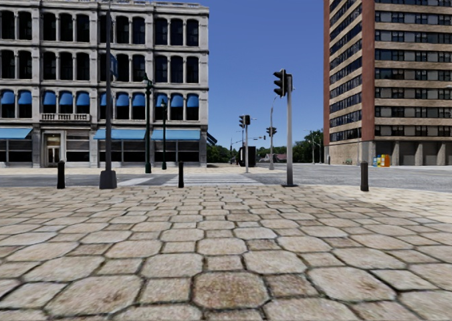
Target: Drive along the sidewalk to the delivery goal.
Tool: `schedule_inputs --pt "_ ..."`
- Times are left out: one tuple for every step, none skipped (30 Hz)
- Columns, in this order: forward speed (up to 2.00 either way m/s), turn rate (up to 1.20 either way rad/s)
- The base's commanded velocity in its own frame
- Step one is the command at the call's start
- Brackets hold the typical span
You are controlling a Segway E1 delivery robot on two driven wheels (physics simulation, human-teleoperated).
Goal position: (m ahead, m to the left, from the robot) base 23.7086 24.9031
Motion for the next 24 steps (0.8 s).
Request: schedule_inputs --pt "2.0 -0.1" --pt "2.0 -0.18" --pt "2.0 -0.2" --pt "2.0 -0.2" --pt "2.0 -0.2" --pt "2.0 -0.2" --pt "2.0 -0.2" --pt "2.0 -0.2" --pt "2.0 0.0" --pt "2.0 0.0" --pt "2.0 0.0" --pt "2.0 0.0" --pt "2.0 0.0" --pt "2.0 0.0" --pt "2.0 0.0" --pt "2.0 0.0" --pt "2.0 0.0" --pt "2.0 0.0" --pt "2.0 0.0" --pt "2.0 0.0" --pt "2.0 0.0" --pt "2.0 0.0" --pt "2.0 0.0" --pt "2.0 0.0"
